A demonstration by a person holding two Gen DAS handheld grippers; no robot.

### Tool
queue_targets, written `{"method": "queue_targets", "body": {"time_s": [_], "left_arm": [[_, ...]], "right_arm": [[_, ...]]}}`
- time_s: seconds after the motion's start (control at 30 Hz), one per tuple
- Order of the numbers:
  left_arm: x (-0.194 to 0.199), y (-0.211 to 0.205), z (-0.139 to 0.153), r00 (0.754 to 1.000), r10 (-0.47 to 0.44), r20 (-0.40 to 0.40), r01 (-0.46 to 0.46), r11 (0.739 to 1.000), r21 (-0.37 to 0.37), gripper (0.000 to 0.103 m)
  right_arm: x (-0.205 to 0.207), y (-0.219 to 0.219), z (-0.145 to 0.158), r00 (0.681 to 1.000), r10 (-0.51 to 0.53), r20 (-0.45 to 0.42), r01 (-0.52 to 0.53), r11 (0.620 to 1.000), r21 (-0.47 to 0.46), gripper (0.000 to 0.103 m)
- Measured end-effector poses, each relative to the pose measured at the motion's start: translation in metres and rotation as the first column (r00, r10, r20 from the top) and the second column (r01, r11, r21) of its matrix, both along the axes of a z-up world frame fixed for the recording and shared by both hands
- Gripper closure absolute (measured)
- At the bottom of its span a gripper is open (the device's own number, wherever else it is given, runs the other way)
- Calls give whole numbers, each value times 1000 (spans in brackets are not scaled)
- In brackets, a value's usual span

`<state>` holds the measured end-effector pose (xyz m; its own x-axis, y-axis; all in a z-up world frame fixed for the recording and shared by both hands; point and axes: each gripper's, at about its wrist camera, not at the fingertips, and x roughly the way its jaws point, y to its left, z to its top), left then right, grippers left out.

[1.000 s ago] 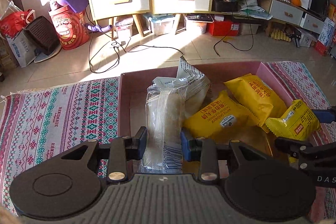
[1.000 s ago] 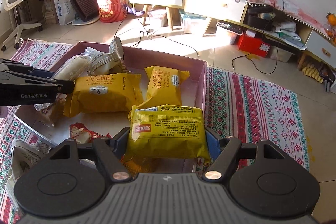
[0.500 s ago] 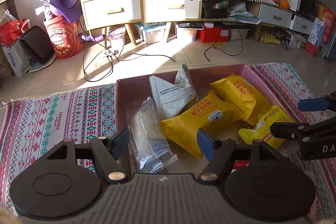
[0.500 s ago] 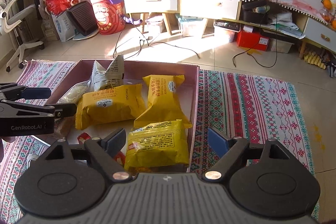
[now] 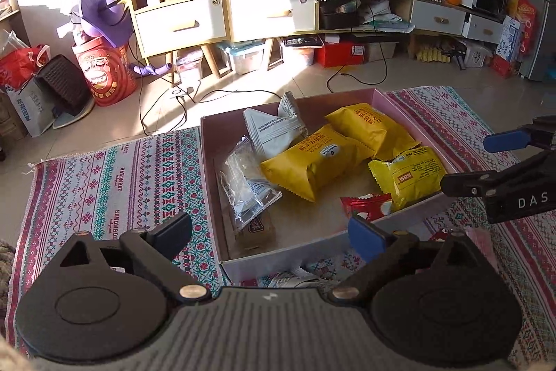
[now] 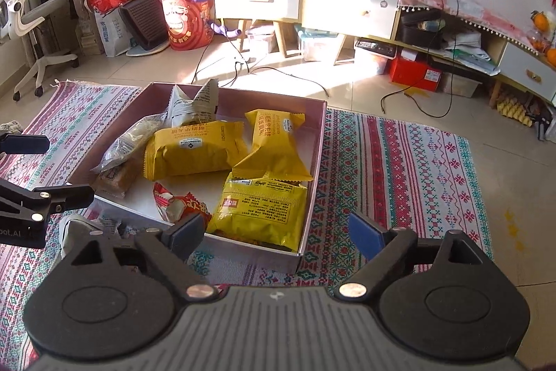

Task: Organize snacks
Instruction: 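Open both grippers to drop the packets into the box, then move the right gripper to the pink packet while the left gripper reaches the white Jiangzhong packet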

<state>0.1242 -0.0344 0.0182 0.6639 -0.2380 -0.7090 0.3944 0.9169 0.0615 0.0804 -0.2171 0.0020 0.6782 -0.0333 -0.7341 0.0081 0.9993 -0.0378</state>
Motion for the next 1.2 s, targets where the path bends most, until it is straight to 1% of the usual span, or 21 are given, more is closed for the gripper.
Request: {"method": "queue_targets", "body": {"time_s": [0.2,0.4,0.5,0.67,0.9,1.2], "left_arm": [[-20,7,-1,1000,-22,4,22,1000,-5,0],[-39,19,-4,999,-34,-3,34,999,-22,0],[-45,22,-7,999,-47,-4,47,999,-13,0],[-57,29,-13,998,-61,-8,61,998,-2,0],[-69,38,-23,996,-79,-28,79,997,6,0],[-75,37,-34,993,-113,-43,113,994,8,0]], "right_arm": [[-19,7,4,1000,28,7,-28,1000,-11,11],[-34,11,5,999,36,4,-36,999,-15,11],[-42,15,3,999,43,0,-43,999,-16,10],[-51,26,-4,997,75,-15,-75,996,-40,10],[-65,38,-13,992,120,-40,-122,991,-50,10],[-71,41,-28,988,130,-80,-134,990,-46,10]]}}
